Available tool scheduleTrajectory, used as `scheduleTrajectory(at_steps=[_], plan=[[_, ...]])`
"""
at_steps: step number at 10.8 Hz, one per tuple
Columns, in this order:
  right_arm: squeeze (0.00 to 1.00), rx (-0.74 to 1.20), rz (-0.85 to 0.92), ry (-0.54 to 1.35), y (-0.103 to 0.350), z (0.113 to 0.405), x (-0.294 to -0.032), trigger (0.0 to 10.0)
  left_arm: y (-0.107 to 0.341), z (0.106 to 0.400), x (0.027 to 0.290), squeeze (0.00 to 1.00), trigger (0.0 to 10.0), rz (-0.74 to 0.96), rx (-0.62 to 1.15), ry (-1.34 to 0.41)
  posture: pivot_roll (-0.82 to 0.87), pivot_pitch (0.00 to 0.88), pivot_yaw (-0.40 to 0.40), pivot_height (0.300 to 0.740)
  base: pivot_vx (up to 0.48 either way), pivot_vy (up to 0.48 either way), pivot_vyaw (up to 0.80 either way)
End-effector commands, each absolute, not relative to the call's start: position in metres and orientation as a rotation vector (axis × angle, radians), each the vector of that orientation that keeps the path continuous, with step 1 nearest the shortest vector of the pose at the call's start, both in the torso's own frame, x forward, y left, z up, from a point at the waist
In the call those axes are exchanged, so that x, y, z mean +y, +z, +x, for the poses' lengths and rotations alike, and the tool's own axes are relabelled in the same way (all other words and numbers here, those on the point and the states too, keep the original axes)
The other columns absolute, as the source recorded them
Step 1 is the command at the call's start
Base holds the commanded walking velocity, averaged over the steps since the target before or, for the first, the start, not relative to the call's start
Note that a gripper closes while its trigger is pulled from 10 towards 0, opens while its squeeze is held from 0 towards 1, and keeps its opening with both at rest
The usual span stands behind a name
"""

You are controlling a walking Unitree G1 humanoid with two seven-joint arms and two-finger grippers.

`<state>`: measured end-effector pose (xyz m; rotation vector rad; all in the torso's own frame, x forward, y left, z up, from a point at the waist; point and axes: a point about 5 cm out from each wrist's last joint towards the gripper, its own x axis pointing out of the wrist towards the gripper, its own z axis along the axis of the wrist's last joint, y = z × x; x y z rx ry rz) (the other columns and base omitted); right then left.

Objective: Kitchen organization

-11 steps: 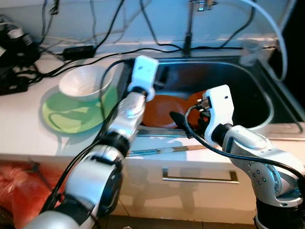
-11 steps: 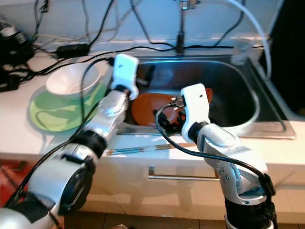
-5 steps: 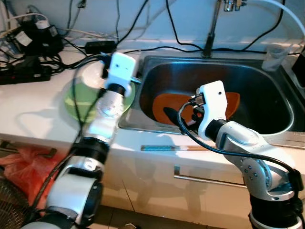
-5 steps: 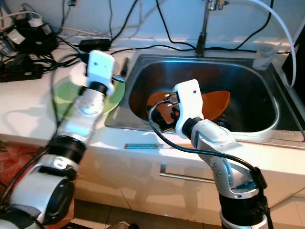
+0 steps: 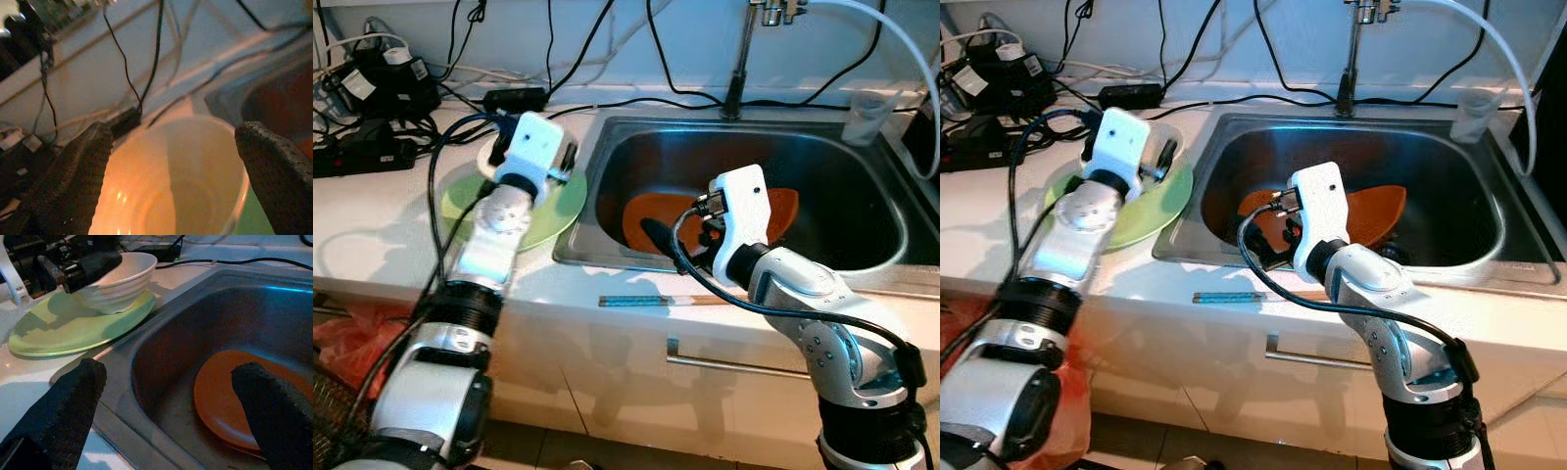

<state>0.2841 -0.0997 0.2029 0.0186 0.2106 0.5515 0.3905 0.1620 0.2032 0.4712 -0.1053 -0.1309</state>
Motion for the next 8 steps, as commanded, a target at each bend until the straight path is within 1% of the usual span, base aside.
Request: scheduleTrajectory(at_steps=[1, 3, 5, 8], plan=[[0.00, 0.194, 0.019, 0.573, 0.207, 0.285, -0.095, 10.0, 0.200, 0.392, 0.166, 0.00, 10.0, 0.502, -0.057, -0.153, -0.04, 0.000, 0.079, 0.740, 0.000, 0.000, 0.00], [0.00, 0.188, 0.031, 0.591, 0.208, 0.284, -0.090, 10.0, 0.198, 0.396, 0.174, 0.00, 10.0, 0.558, 0.022, -0.208, -0.05, 0.000, 0.096, 0.740, 0.000, 0.000, 0.00], [0.00, 0.187, 0.033, 0.629, 0.208, 0.279, -0.085, 10.0, 0.198, 0.401, 0.173, 0.00, 10.0, 0.600, 0.068, -0.253, -0.05, 0.000, 0.101, 0.740, 0.000, 0.000, 0.00], [0.00, 0.192, 0.035, 0.607, 0.206, 0.278, -0.088, 10.0, 0.213, 0.404, 0.174, 0.00, 10.0, 0.614, 0.044, -0.280, -0.06, 0.000, 0.108, 0.740, 0.000, 0.000, 0.00]])
